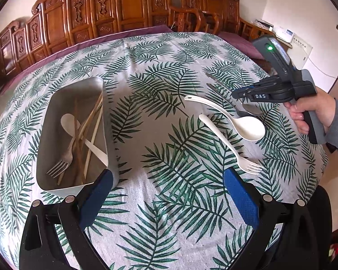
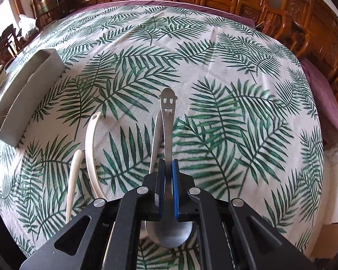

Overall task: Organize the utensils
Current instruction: 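Grasp the metal spoon with the smiley-face handle with the right tool, then grasp the white plastic fork with the left tool while the right tool holds the spoon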

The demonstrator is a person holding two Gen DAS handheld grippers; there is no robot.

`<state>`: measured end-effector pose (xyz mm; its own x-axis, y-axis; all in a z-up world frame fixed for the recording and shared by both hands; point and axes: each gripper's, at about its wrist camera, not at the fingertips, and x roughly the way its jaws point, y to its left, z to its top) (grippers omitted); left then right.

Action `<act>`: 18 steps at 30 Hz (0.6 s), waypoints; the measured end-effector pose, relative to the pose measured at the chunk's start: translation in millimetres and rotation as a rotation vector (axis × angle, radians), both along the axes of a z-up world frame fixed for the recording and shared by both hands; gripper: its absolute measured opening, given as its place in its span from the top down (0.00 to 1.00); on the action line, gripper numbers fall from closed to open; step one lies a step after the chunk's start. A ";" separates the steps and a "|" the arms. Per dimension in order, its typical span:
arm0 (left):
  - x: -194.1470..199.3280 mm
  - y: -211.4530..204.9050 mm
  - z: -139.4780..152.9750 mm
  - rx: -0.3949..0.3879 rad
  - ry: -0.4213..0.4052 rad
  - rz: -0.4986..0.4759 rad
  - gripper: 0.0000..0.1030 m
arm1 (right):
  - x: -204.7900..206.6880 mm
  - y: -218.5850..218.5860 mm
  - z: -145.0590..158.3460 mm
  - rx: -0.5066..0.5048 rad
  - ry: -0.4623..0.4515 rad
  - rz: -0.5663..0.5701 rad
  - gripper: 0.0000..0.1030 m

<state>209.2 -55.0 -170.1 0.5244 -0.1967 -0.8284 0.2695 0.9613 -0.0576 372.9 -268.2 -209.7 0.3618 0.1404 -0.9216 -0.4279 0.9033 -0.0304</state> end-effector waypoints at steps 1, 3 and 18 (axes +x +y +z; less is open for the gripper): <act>0.4 -1.7 -0.7 0.001 0.002 -0.001 0.08 | -3.1 -4.2 1.9 0.000 -0.006 -0.015 0.94; 2.2 -6.3 -2.6 -0.001 0.008 -0.007 0.08 | -11.2 -12.2 7.3 0.020 -0.012 -0.035 0.93; 37.3 -72.2 -31.3 -0.058 0.112 -0.031 0.23 | -86.0 -44.4 36.0 0.079 -0.064 -0.092 0.93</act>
<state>246.5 -127.2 -201.4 0.4221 -0.2604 -0.8683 0.2875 0.9469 -0.1442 286.9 -312.6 -173.7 0.4340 0.1752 -0.8837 -0.3424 0.9394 0.0181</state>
